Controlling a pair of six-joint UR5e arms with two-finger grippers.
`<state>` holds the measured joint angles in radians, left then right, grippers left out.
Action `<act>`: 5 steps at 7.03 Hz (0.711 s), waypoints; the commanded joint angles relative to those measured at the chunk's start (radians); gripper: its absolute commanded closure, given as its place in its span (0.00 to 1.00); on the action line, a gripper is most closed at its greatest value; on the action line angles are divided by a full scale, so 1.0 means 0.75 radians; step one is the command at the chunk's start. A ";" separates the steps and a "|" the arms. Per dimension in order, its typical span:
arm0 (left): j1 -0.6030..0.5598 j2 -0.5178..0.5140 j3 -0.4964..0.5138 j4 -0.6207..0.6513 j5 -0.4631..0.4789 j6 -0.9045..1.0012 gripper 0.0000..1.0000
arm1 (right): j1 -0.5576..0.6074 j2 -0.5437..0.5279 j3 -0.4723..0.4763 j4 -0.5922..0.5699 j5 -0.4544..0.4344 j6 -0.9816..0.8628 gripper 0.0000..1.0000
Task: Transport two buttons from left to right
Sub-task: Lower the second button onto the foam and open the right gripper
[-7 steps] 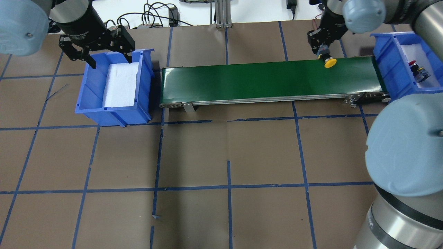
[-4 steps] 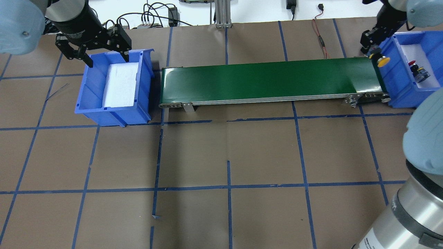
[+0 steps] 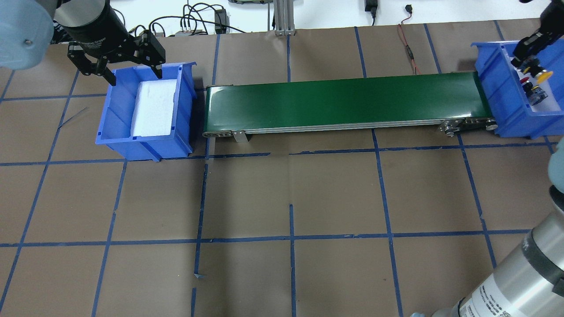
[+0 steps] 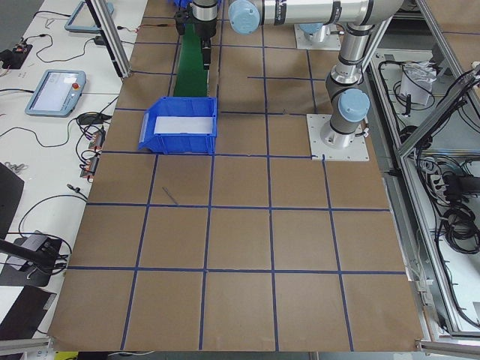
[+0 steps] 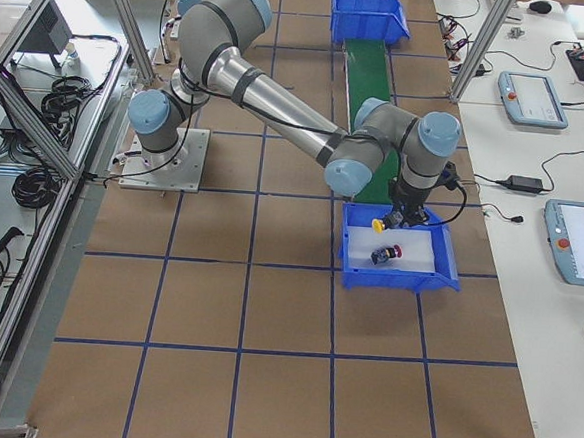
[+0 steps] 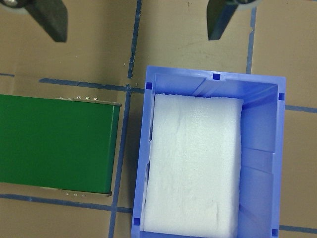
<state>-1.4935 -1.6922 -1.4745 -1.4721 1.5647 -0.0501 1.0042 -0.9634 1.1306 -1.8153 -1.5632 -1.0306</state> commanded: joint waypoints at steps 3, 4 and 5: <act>-0.001 0.000 -0.006 0.001 -0.004 -0.005 0.00 | 0.013 0.206 -0.208 -0.022 0.016 -0.023 0.96; -0.001 0.002 -0.008 -0.001 -0.004 -0.005 0.00 | 0.039 0.241 -0.237 -0.026 0.016 -0.021 0.96; -0.001 0.000 -0.008 -0.001 -0.004 -0.005 0.00 | 0.066 0.270 -0.239 -0.068 0.016 -0.017 0.96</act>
<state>-1.4941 -1.6912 -1.4796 -1.4723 1.5618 -0.0535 1.0304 -0.7925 0.9657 -1.8411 -1.5517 -1.0459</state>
